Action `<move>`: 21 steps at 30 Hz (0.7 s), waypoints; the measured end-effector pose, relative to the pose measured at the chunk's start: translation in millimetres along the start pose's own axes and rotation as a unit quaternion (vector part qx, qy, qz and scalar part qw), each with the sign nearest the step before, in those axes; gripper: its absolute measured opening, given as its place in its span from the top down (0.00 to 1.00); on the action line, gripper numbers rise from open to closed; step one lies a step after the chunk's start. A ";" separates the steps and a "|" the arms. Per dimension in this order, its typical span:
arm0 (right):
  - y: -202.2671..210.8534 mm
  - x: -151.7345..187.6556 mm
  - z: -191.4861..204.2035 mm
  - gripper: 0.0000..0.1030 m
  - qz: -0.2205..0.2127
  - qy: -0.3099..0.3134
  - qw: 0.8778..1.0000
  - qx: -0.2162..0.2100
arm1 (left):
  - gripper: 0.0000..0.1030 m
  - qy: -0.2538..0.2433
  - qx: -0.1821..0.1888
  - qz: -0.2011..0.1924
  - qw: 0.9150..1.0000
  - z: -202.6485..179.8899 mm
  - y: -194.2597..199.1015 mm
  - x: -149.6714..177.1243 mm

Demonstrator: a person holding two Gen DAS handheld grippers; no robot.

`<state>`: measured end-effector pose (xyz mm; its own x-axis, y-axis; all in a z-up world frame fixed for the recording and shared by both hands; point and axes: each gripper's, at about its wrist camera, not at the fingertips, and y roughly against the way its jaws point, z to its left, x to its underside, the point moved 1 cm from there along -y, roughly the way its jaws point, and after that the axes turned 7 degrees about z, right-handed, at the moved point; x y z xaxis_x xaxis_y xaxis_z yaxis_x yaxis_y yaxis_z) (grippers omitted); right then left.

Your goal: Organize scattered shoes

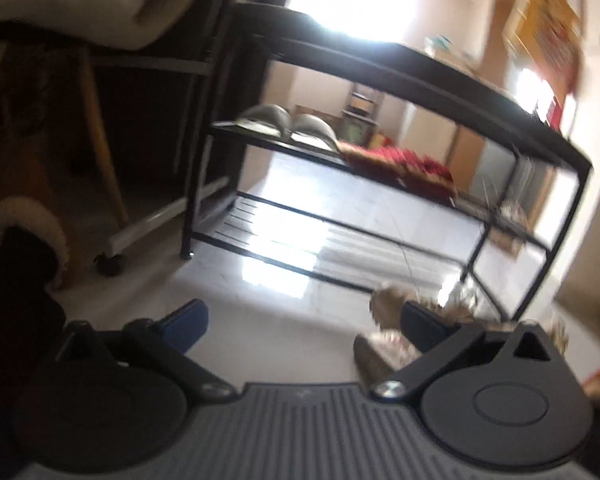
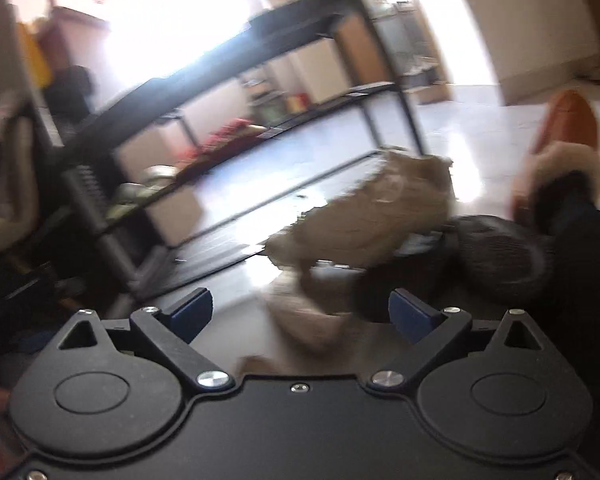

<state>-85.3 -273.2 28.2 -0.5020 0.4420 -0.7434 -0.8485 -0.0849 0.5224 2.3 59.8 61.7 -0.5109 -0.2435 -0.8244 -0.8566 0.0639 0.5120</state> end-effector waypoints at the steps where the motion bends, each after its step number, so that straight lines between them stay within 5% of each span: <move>1: -1.5 -0.3 -4.9 0.06 0.001 -0.010 1.000 0.008 | 0.00 -0.021 0.000 0.003 1.000 -5.5 -2.4 4.3; 13: -22.6 -0.2 -33.3 0.05 0.011 -0.051 0.999 0.007 | 0.00 -0.114 0.024 0.064 0.991 -51.2 -63.6 21.4; 21: -47.0 4.3 -53.0 0.05 0.016 -0.089 0.996 -0.018 | 0.00 -0.158 0.078 0.084 0.981 -73.4 -126.2 20.2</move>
<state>-56.5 -314.6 -21.7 -0.4933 0.5895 -0.6396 -0.8398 -0.1311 0.5269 105.3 -24.2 -1.8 -0.6208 0.0932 -0.7784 -0.7469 0.2315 0.6234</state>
